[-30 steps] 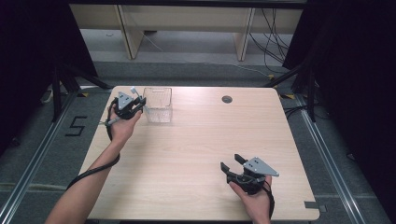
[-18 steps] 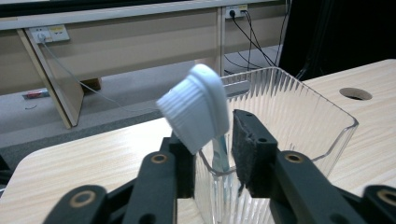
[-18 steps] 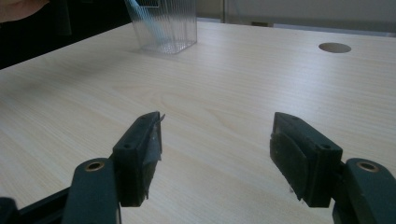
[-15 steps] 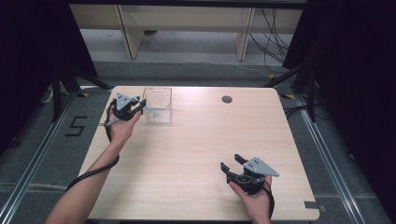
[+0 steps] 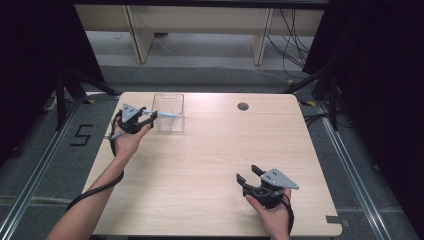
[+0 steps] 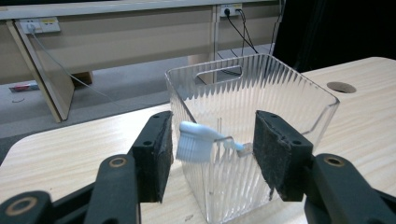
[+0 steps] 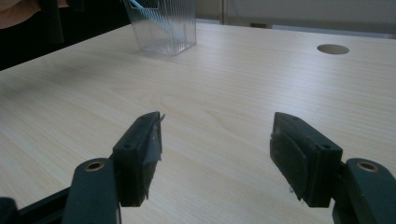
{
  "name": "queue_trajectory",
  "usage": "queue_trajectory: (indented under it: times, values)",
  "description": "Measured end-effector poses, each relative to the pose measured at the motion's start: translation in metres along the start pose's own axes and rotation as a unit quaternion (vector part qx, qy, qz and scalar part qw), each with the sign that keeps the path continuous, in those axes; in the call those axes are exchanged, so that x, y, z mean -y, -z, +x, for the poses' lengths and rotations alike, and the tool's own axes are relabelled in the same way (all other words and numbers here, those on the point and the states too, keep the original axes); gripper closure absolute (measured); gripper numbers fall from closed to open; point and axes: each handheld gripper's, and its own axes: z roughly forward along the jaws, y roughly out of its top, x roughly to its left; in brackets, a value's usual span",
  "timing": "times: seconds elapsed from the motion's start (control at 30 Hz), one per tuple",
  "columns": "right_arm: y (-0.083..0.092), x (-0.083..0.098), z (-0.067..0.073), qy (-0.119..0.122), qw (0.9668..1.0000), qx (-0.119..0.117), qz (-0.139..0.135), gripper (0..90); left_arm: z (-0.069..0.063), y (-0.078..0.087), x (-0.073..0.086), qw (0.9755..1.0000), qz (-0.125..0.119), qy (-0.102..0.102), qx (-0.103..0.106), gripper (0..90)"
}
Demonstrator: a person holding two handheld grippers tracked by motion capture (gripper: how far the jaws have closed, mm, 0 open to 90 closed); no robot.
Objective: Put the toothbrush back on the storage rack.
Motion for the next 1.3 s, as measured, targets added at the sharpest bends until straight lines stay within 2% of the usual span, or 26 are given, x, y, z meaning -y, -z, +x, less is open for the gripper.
queue_trajectory:
  times: [0.5,0.53,0.6,0.67,0.7,0.73,0.77,1.1,1.13,1.23,1.3]
  values:
    - [0.000,0.000,0.001,0.000,1.0000,0.000,0.000,34.9,0.004,0.015,0.012,0.9999,0.016,0.003,0.003,44.5]
    - [0.000,0.000,0.000,0.011,0.9999,0.007,-0.003,34.9,0.004,0.016,0.012,0.9999,0.015,0.004,0.003,44.4]
    - [0.000,0.000,0.000,0.011,0.9999,0.007,-0.003,34.9,0.005,0.018,0.014,0.9999,0.016,0.006,0.003,44.4]
    - [0.001,0.000,0.001,-0.002,1.0000,0.001,0.004,34.9,0.006,0.021,0.016,0.9998,0.019,0.009,0.001,44.3]
    - [0.001,0.000,0.000,0.005,1.0000,0.003,-0.002,34.9,0.005,0.023,0.017,0.9998,0.020,0.009,0.002,44.2]
    - [0.001,0.000,0.002,-0.005,1.0000,0.004,0.000,34.9,0.005,0.024,0.018,0.9997,0.020,0.009,0.003,44.0]
    - [0.001,0.000,0.000,0.004,1.0000,0.004,-0.003,34.9,0.005,0.025,0.019,0.9997,0.022,0.009,0.002,43.8]
    - [0.001,0.000,0.000,0.007,1.0000,0.005,0.000,34.9,0.000,0.047,0.031,0.9996,0.027,0.013,0.005,42.5]
    - [0.001,0.000,0.002,-0.004,1.0000,0.005,0.003,34.9,0.000,0.050,0.032,0.9995,0.029,0.012,0.005,42.3]
    - [0.001,0.000,0.000,0.008,0.9999,0.011,-0.002,34.9,-0.001,0.058,0.035,0.9995,0.029,0.011,0.006,42.1]
    - [0.002,0.000,0.000,0.007,0.9999,0.010,0.000,34.9,-0.003,0.063,0.038,0.9995,0.029,0.010,0.010,42.0]
